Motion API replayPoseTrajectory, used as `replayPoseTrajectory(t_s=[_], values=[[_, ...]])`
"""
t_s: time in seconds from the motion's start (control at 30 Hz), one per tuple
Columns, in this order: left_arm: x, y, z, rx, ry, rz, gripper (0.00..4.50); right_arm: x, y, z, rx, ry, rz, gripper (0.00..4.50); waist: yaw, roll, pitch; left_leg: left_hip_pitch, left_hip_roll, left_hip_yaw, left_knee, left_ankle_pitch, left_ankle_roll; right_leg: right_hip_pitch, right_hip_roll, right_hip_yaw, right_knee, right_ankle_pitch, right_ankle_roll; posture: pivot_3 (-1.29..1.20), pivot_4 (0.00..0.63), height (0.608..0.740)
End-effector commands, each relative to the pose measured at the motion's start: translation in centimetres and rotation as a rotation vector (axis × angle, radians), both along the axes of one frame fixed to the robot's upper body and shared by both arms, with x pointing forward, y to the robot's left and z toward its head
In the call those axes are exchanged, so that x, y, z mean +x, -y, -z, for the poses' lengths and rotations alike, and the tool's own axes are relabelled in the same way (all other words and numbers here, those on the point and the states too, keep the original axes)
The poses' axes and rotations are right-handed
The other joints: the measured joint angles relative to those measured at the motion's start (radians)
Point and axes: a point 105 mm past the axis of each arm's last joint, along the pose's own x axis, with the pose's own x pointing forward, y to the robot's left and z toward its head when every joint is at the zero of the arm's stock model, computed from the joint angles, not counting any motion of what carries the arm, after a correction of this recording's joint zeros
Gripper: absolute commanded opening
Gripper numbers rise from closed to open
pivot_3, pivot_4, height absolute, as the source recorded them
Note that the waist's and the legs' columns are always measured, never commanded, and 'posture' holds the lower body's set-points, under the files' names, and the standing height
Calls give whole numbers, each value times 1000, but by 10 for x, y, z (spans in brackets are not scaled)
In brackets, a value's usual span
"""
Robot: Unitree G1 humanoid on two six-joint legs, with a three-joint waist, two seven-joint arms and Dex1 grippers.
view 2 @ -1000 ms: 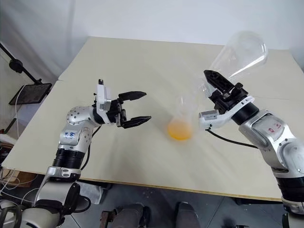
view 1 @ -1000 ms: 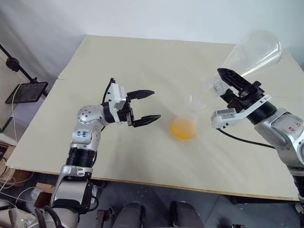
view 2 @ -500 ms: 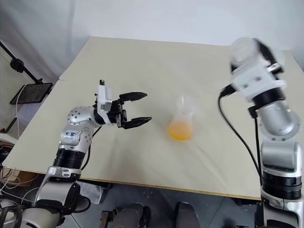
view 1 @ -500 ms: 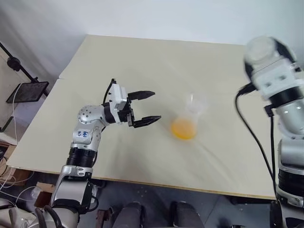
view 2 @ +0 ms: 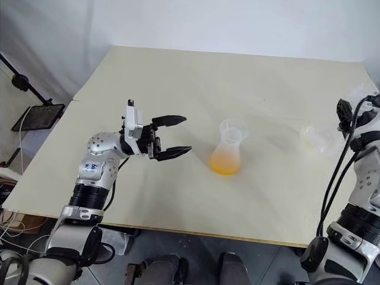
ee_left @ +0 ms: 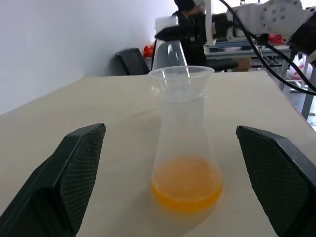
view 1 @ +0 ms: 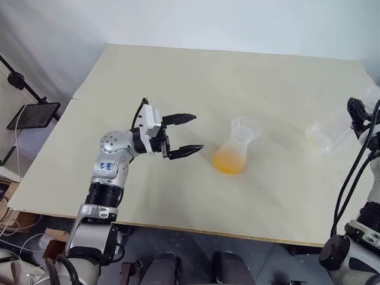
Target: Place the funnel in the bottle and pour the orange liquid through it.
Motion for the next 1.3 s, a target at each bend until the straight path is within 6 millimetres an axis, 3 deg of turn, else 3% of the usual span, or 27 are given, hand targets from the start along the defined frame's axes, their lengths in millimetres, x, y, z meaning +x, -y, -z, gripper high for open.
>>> replayPoseTrajectory(t_s=[0.03, 0.13, 0.33, 0.53, 0.77, 0.97, 1.07, 1.3], values=[[-2, 2, -11, 1, 58, 6, 4500, -4, 13, -2, -58, 22, 26, 2424, 0, 0, 0, 0, 0, 0, 0, 0, 0, 0, 0, 0, 0, 0, 0, 0, 150, 740], [-3, 1, -11, 3, 58, 3, 4500, -2, 13, -1, -104, 46, 16, 2424, -6, 0, 0, 0, 0, 1, 0, 0, 0, 0, 0, 1, 0, 0, 0, 0, 150, 740], [-4, -1, -10, 6, 55, -1, 4500, -2, 5, 6, -179, 14, -28, 4387, -16, 0, 0, 0, 0, 1, 0, 0, 0, 0, 0, 1, 0, 0, 0, 0, 150, 740], [-2, -8, -12, 17, 64, -20, 4500, -22, 3, -13, -207, 59, -129, 4452, -11, 0, 0, 0, 0, 1, 0, 0, 0, 0, -1, 1, 0, 0, 0, 0, 150, 740], [6, -23, -21, 35, 131, -89, 4500, -48, 21, -18, -234, 77, -167, 4452, -8, 0, 0, 0, 0, 1, 0, 0, 0, 1, -1, 1, -2, 0, 0, 0, 150, 740], [-1, -41, -21, 64, 76, -75, 4500, -77, 18, 0, -238, 2, -351, 4452, -7, 0, 0, 0, 0, 1, -1, 0, 1, 1, -2, 1, -3, 0, 0, 0, 150, 740], [-6, -57, -15, 119, 67, -112, 4500, -98, 6, 9, -252, -50, -509, 4452, -5, 0, 0, 1, 1, 1, -2, 0, 1, 1, -3, 1, -4, 0, 0, 0, 150, 740], [-18, -87, -6, 130, -30, -172, 4500, -137, -87, 44, -450, -189, -993, 4452, -9, 0, 0, 2, 4, 2, -2, 0, 0, 3, -3, 4, -6, 0, 0, 0, 150, 740]])
